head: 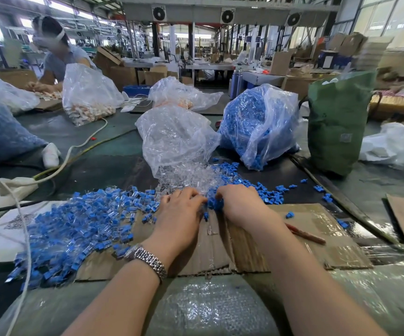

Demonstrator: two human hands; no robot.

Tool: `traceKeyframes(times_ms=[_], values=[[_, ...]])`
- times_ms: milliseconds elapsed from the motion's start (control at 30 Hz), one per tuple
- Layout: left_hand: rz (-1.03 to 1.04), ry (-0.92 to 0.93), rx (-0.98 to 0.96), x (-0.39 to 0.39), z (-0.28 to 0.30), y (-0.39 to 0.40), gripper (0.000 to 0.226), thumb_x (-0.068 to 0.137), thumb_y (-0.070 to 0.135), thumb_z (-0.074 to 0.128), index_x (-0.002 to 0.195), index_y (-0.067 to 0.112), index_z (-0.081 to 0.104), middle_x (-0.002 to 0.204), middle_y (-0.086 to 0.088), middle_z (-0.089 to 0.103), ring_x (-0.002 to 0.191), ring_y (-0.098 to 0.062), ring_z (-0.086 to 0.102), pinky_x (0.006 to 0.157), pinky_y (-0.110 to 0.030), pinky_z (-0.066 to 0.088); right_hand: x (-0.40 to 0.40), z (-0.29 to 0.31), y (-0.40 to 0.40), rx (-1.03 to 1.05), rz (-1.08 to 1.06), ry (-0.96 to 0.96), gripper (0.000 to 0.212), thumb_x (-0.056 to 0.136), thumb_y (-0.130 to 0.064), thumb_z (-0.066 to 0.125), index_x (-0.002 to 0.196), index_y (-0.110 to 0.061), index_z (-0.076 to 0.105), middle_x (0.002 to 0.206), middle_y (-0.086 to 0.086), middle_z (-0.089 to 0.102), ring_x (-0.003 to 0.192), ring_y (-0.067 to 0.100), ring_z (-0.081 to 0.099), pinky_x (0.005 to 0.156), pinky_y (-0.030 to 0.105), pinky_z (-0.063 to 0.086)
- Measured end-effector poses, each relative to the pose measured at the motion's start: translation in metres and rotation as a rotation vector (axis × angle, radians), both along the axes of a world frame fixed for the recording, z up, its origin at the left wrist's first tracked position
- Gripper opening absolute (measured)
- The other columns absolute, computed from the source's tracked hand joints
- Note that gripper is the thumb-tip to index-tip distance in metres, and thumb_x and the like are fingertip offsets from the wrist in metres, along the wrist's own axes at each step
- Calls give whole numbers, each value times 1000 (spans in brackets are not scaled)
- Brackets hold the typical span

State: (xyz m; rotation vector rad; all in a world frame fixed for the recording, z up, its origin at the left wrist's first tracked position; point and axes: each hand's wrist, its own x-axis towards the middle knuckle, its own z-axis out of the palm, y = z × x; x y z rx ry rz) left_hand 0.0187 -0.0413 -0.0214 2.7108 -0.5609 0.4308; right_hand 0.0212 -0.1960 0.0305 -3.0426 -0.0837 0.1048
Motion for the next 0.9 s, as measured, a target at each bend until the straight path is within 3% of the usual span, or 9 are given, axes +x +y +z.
traceKeyframes(times_ms=[133, 267, 467, 700, 800, 900], values=[[-39, 17, -37, -2, 1, 1, 23, 98, 22, 62, 117, 33, 68, 116, 12, 55, 105, -14, 56, 102, -36, 39, -4, -1, 3, 133, 33, -14, 25, 93, -5, 58, 110, -20, 69, 114, 6, 69, 112, 29, 60, 101, 40, 44], [-58, 7, -115, -7, 3, 2, 9, 93, 22, 70, 101, 26, 73, 103, 10, 58, 93, -15, 57, 89, -37, 50, -10, -7, 0, 182, 25, -15, 15, 93, -11, 63, 101, -21, 69, 109, 7, 70, 109, 30, 60, 98, 39, 46], [-71, 9, -185, -14, 7, 7, 1, 92, 26, 72, 92, 25, 73, 97, 12, 61, 90, -9, 59, 90, -35, 52, -14, -14, -8, 241, -33, -73, 17, 99, -27, 61, 105, -26, 76, 108, 2, 73, 108, 26, 62, 103, 42, 43], [-48, 74, -279, -15, 12, 11, 6, 93, 23, 70, 89, 27, 68, 95, 15, 58, 87, 2, 56, 80, -16, 51, -19, -25, -16, 418, -89, -291, 8, 96, -32, 65, 97, -27, 71, 92, -6, 72, 90, 16, 65, 84, 35, 53], [-37, 77, -333, -17, 14, 12, 7, 94, 28, 69, 88, 26, 68, 97, 16, 54, 88, 3, 56, 75, -11, 43, -19, -26, -18, 591, -92, -308, 4, 95, -28, 67, 94, -25, 69, 87, -9, 70, 84, 12, 66, 83, 38, 57], [-35, 122, -367, -17, 18, 12, 9, 95, 33, 66, 89, 26, 68, 96, 15, 55, 86, 3, 55, 72, -8, 43, -21, -24, -17, 776, -42, -333, 6, 91, -21, 71, 92, -27, 70, 85, -11, 71, 82, 4, 66, 83, 29, 57]])
